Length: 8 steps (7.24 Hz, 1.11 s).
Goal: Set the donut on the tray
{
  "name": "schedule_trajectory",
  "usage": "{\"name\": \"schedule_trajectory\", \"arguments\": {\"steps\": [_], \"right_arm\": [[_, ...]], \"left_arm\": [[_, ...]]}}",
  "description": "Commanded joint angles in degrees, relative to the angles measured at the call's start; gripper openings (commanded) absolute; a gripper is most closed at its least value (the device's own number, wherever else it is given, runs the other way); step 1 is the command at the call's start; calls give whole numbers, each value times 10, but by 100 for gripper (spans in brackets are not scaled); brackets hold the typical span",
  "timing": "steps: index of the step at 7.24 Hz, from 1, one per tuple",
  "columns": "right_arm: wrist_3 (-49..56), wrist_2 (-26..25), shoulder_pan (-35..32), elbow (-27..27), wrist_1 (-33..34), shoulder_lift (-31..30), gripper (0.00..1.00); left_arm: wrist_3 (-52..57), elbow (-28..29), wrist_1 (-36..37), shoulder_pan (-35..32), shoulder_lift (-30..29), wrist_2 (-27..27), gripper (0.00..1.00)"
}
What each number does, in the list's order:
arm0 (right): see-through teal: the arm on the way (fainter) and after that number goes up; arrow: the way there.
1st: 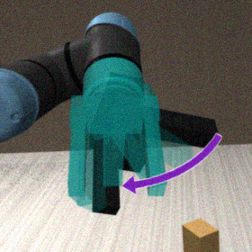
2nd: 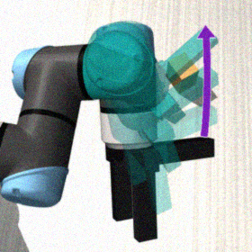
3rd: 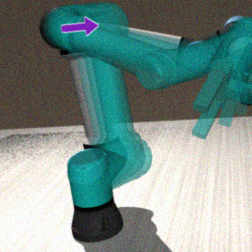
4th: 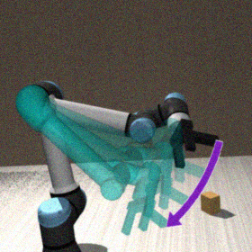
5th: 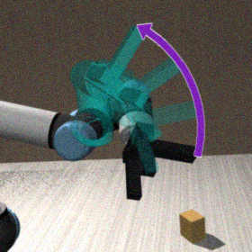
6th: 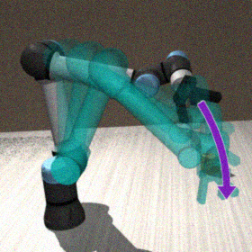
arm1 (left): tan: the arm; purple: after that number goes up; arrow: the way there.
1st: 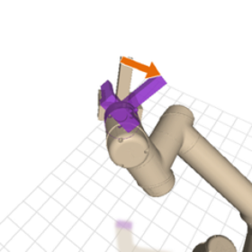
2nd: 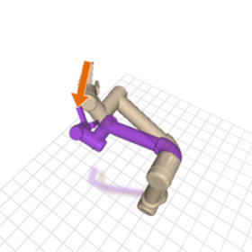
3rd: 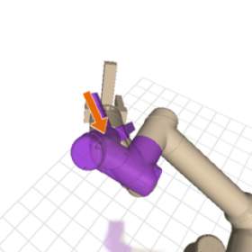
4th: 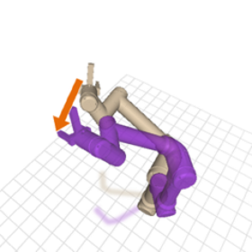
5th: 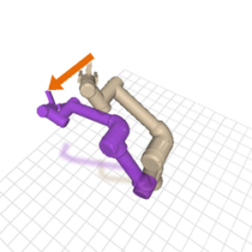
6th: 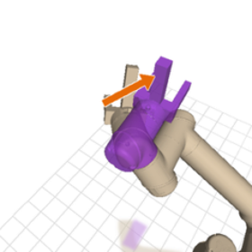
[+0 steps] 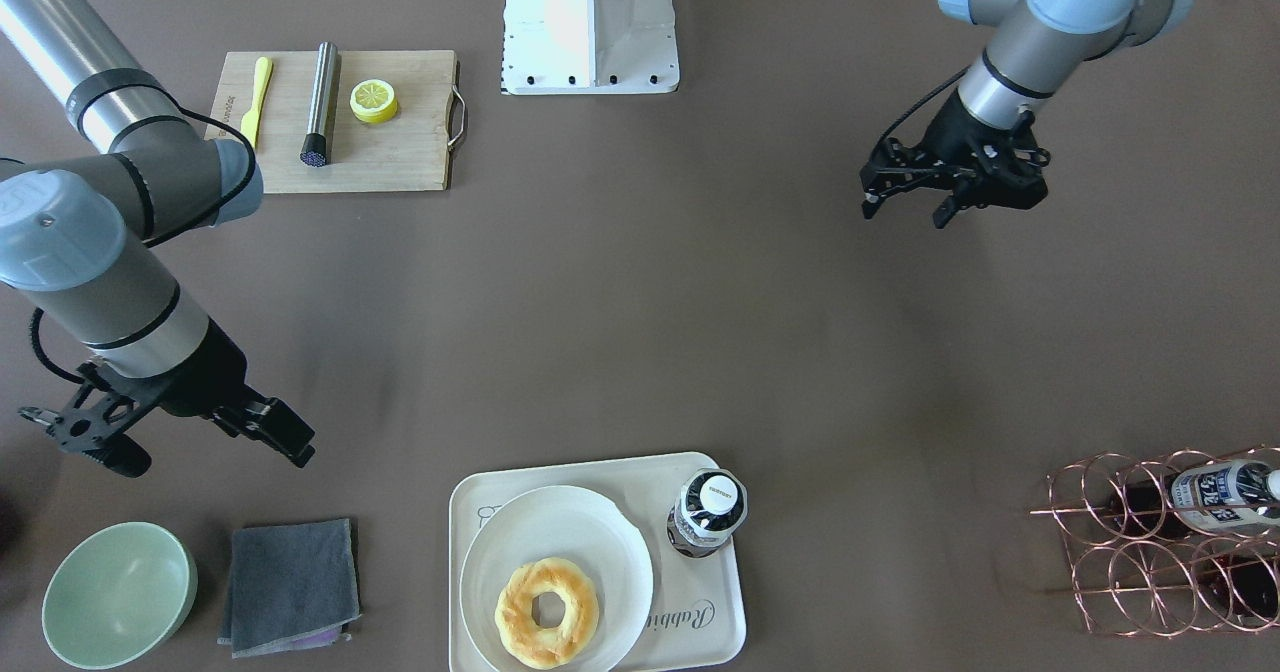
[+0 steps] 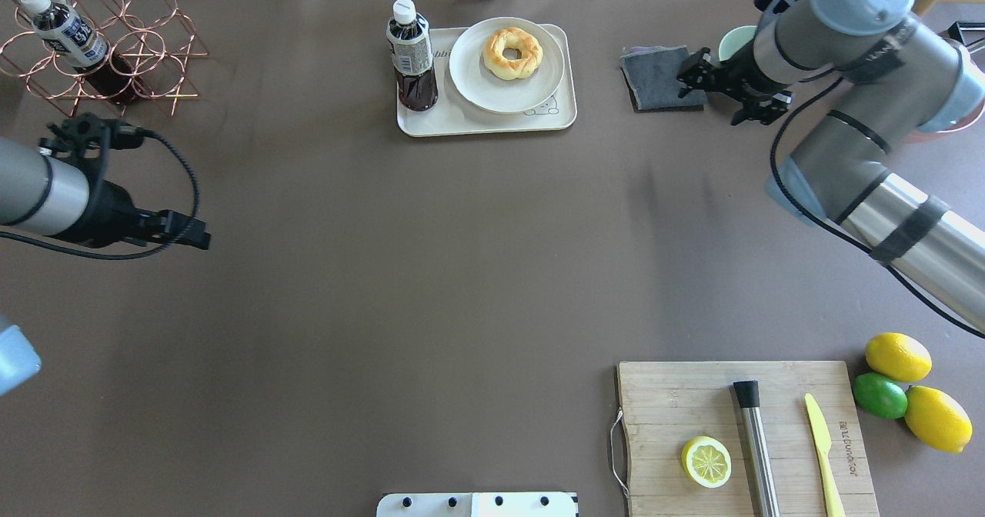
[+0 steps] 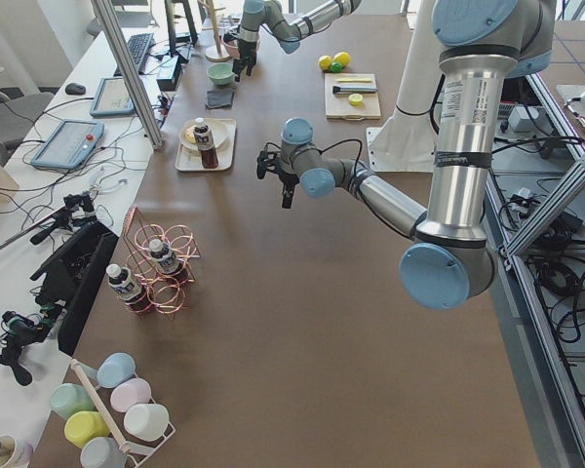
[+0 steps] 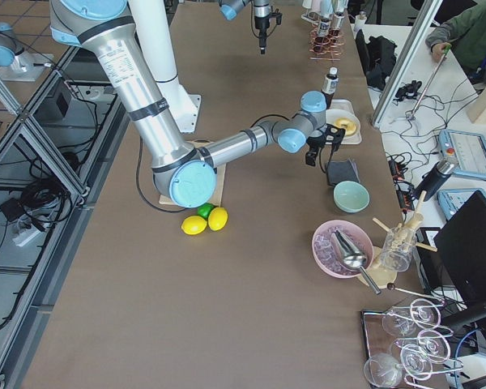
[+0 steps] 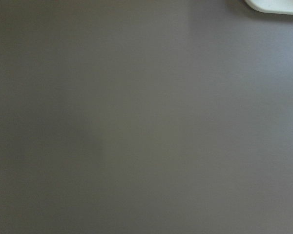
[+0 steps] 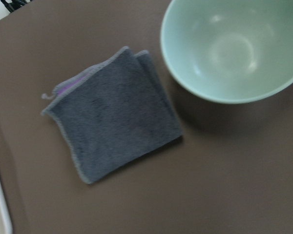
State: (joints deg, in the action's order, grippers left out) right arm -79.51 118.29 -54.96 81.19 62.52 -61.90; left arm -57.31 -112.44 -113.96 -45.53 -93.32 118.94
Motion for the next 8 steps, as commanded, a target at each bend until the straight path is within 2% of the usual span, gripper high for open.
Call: {"name": "schedule_trajectory", "arguments": {"steps": [1,2,3,4,6,7,8], "right_arm": [[265,65,-99,27,1,-129,100],[362,92,-148,28,1,-172,100],[451,94,-188,29,2,-209,100],[537,96,-232,31,36,-225,100],[764,92,-325,30,162,-240,100],[846,90,-365,31,220,-240,100],[872,89,-384,30,248,-241,100]], "left_arm": [[329,68,5,-184,78,120,99],[423,118,8,-245,78,150,98],[484,169,12,-286,76,151,99],[520,198,12,-319,75,154,99],[575,232,28,-382,75,169,99],[656,238,81,-414,75,169,99],[744,237,157,-446,69,166,99]]}}
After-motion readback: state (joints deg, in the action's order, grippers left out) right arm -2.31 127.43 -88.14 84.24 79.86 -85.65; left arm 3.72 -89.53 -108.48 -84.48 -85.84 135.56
